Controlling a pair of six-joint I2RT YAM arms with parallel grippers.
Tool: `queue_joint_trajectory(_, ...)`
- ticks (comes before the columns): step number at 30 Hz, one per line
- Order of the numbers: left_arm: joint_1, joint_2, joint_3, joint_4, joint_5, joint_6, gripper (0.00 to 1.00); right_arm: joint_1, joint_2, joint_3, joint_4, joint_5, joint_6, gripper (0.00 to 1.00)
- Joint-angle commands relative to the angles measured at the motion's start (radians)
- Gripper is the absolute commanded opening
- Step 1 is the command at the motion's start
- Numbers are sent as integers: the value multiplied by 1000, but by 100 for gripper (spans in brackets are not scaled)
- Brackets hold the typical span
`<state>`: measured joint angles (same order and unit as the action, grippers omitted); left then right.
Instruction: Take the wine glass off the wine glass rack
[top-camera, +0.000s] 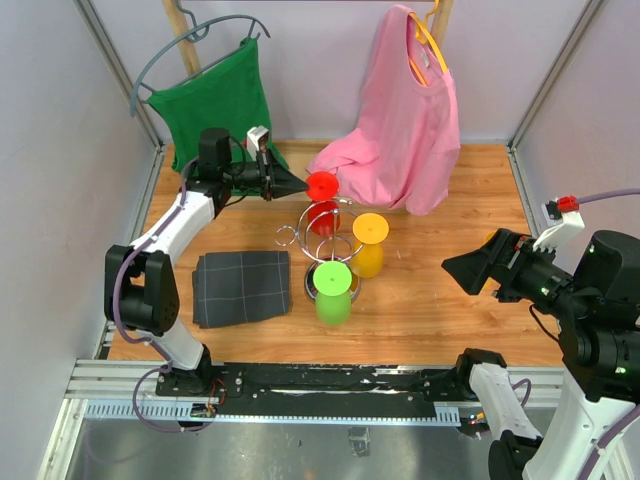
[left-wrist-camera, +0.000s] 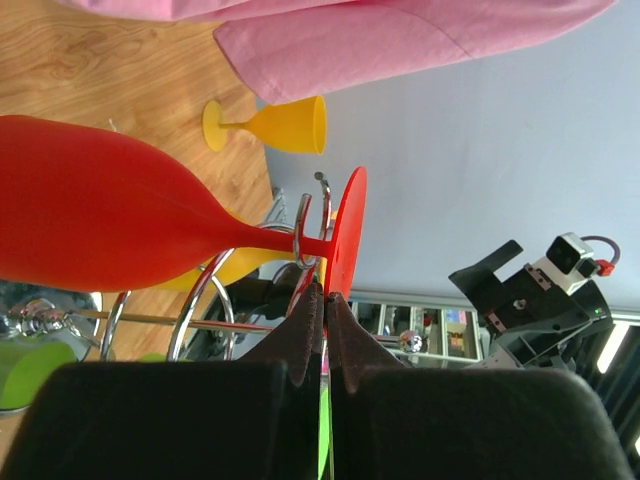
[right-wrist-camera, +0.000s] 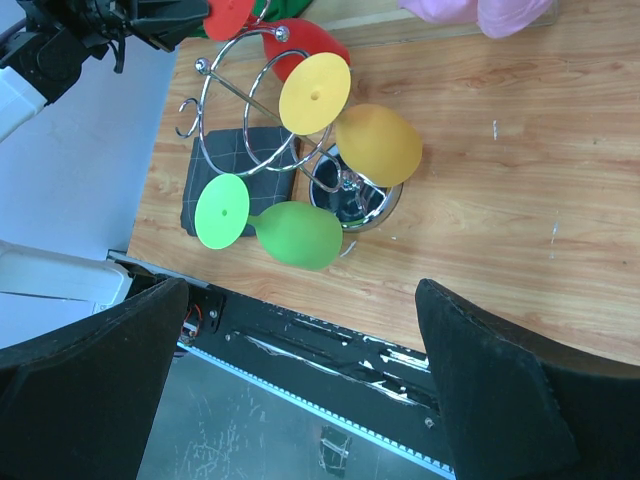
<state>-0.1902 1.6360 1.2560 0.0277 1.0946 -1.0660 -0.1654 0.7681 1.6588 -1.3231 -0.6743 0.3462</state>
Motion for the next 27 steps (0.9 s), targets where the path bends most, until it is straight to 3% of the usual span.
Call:
queue_joint_trajectory(1,23,-57,37,30,21,-58,0,-28,-9,-7,21,-24,2,99)
queue_joint_trajectory(14,55,-76,3,60,12,-94,0,-28,-16,0,18,-31,9,99)
queue_joint_trajectory(27,42,28,111,78,9,-107,0,-27,-10,28,21,-39,23,99)
